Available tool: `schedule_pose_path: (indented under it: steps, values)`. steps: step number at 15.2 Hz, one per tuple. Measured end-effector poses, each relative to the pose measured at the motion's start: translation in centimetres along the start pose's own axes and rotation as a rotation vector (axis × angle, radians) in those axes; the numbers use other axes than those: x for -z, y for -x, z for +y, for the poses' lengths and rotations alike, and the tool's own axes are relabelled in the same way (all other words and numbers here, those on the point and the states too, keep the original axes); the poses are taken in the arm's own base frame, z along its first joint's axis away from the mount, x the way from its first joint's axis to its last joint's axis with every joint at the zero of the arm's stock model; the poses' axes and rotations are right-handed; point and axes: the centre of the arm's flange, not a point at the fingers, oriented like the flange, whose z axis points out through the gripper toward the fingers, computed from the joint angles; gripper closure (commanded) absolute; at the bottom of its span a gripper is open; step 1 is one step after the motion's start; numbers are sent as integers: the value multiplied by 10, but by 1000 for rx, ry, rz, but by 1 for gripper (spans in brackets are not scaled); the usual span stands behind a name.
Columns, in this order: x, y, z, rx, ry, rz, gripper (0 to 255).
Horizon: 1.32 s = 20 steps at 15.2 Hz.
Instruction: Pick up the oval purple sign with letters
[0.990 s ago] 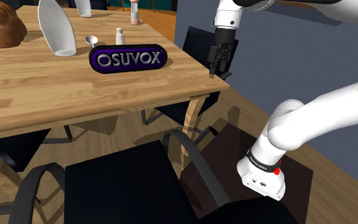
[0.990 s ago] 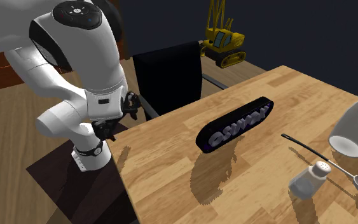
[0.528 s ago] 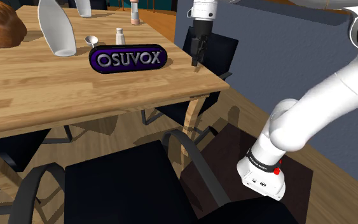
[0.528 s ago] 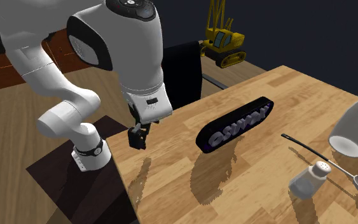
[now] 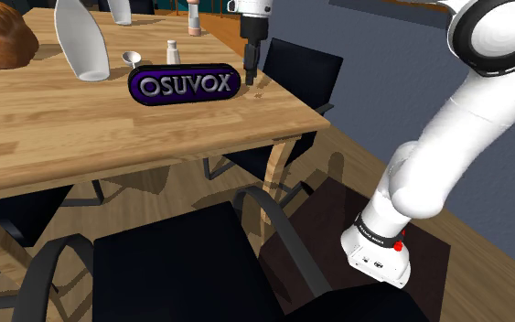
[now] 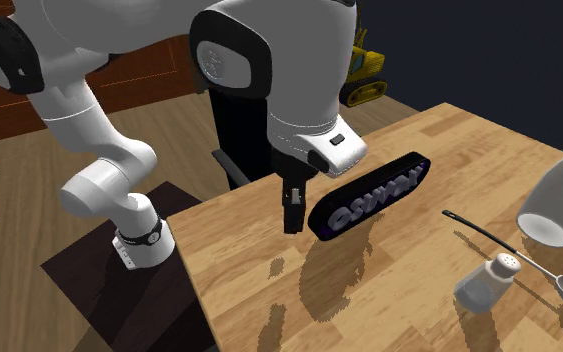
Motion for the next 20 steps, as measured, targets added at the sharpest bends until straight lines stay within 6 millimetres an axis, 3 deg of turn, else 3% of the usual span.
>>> schedule_pose_path:
  steps: [6, 13, 15, 20]
  values:
    - [19, -76, -22, 231, 44, 11, 0]
    - [38, -151, -68, 501, 96, 25, 0]
    - [38, -161, -76, 541, 104, 27, 0]
    - [14, -165, -76, 554, 106, 27, 0]
